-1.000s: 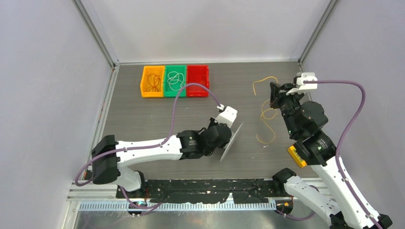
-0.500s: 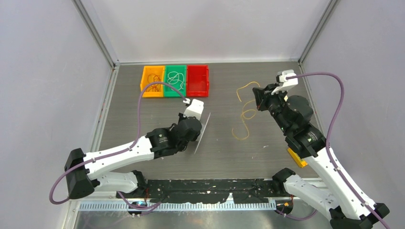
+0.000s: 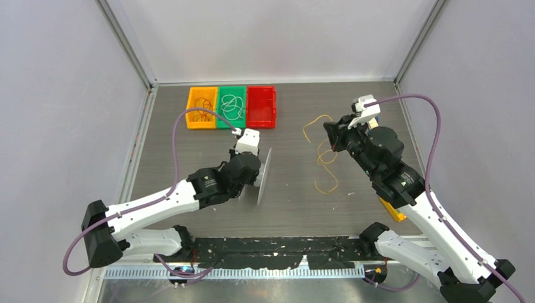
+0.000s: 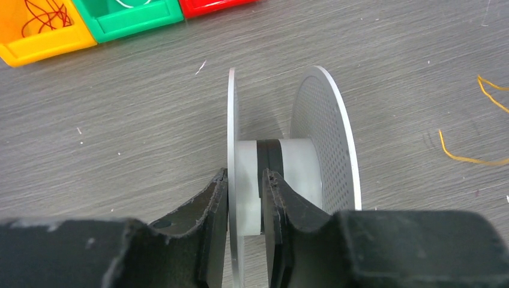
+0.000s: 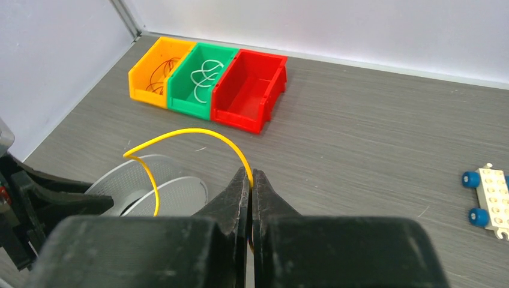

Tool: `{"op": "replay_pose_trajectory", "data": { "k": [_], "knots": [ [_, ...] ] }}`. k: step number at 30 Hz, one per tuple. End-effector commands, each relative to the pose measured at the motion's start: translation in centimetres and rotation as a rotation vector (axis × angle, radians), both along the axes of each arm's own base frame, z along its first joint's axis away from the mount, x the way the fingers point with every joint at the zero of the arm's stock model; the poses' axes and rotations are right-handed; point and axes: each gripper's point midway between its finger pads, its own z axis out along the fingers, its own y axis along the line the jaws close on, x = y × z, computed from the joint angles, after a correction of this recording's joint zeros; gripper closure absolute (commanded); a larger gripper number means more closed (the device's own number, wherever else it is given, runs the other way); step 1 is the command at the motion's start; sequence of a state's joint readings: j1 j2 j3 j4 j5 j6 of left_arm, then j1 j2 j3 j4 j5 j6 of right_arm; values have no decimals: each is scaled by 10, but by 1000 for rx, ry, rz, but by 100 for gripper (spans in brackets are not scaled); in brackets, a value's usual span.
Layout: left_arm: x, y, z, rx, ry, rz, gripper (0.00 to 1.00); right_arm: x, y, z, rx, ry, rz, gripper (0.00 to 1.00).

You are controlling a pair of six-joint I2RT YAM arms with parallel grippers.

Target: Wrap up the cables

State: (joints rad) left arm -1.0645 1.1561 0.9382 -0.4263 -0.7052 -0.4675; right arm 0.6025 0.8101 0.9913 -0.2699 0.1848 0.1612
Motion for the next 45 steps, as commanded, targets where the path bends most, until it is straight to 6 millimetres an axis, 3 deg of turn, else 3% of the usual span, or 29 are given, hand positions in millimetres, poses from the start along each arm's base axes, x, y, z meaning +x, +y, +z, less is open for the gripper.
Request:
{"op": "replay_pose_trajectory", "data": {
  "k": [1,12,19,28,32,37,41,45],
  "knots": [
    [-1,2,8,-79,-1,7,72,-5,13,19,20,-37,53,95],
    [-9,6,13,-132,34,-38,59,-17,41,23,13,-39,138,95],
    [-13,2,33,-180,26,-126,45,-24,67,23,-9,-50,224,95],
    [-19,8,43,-190,42,-163,43,-41,105,24,-23,-95,403,95],
    [-21,22,63,-184,22,-154,43,-57,129,24,-3,-129,544,95],
    [-31,46,101,-218,-70,-171,41,-63,156,8,-17,-158,651,95],
    [-55,47,126,-277,-125,-309,40,-66,178,-5,-49,-153,684,95],
    [-75,48,132,-280,-101,-403,41,-71,197,-17,-50,-132,727,95]
  ]
}}
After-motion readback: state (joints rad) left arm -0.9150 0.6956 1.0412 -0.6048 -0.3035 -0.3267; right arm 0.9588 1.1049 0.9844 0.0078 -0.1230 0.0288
